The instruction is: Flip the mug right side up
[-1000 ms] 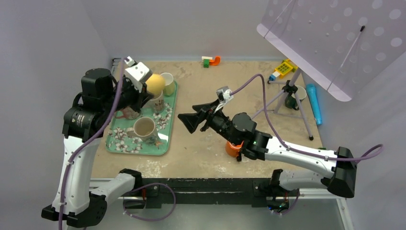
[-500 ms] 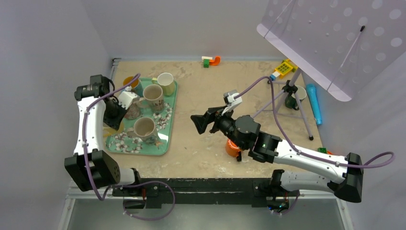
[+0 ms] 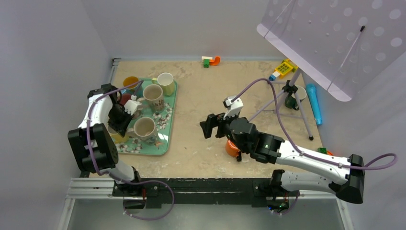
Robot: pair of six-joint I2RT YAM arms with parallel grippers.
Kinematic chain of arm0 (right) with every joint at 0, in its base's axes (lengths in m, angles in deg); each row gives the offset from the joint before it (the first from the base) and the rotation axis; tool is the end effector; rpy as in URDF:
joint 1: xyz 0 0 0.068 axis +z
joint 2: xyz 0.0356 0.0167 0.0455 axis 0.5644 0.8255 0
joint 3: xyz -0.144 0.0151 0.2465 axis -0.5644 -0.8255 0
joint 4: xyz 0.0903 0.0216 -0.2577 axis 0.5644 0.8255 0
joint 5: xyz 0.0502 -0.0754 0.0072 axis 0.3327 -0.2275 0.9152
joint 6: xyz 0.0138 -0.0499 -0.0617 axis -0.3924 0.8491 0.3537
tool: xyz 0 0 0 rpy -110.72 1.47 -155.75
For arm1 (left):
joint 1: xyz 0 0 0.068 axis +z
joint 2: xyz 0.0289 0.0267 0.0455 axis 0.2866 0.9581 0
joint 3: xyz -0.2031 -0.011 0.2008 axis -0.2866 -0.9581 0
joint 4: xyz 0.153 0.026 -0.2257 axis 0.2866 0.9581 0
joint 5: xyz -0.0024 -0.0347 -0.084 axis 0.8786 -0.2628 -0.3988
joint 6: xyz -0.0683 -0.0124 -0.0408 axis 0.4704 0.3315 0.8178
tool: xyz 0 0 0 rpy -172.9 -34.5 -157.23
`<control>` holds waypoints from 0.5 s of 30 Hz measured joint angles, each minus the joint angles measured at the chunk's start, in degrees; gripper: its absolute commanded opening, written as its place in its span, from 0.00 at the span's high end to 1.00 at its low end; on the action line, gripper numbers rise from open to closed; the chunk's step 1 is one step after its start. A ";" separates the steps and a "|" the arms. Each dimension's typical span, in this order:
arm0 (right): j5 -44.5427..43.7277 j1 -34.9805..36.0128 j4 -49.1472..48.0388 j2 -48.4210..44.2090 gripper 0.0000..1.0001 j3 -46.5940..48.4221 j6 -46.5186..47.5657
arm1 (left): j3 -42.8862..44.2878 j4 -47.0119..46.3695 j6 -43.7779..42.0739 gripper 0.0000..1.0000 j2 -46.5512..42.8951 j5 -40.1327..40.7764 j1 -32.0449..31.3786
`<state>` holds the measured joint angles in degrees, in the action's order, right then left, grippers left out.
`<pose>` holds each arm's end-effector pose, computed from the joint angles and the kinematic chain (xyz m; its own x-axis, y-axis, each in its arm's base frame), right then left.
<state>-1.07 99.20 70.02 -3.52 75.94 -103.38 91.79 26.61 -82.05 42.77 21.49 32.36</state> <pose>0.1472 0.2321 0.3325 -0.3568 0.1636 -0.9197 -0.4714 0.8184 0.3285 0.2663 0.0681 0.2047 -0.8627 0.5028 -0.0547 0.5057 0.8591 -0.0791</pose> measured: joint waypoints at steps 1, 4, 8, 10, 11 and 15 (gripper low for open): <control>-0.79 0.02 1.38 -0.44 0.06 0.00 -0.68 | 0.04 -0.24 0.00 0.88 0.00 0.02 0.00; -3.15 0.00 6.93 -1.88 0.06 0.00 -4.00 | 0.17 -0.70 -0.07 0.64 0.28 -0.04 0.04; -5.75 -0.02 17.86 -2.03 0.05 0.04 -10.82 | 0.17 -1.53 -0.04 0.48 0.94 -0.42 0.04; -5.66 -0.04 24.15 -1.07 0.04 0.07 -14.64 | 0.33 -1.46 0.02 0.47 0.37 -0.42 0.04; -5.35 -0.04 27.34 -0.35 0.04 0.04 -16.61 | 0.52 -1.33 0.04 0.47 -0.31 -0.59 0.04; -2.36 -0.04 34.93 1.22 0.03 -0.96 -22.27 | 3.48 0.50 0.15 0.46 -4.85 -3.04 0.02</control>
<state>-3.43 99.16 104.95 -2.30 74.98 -125.65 95.27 27.11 -81.89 37.92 18.45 32.38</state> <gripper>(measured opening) 0.964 0.537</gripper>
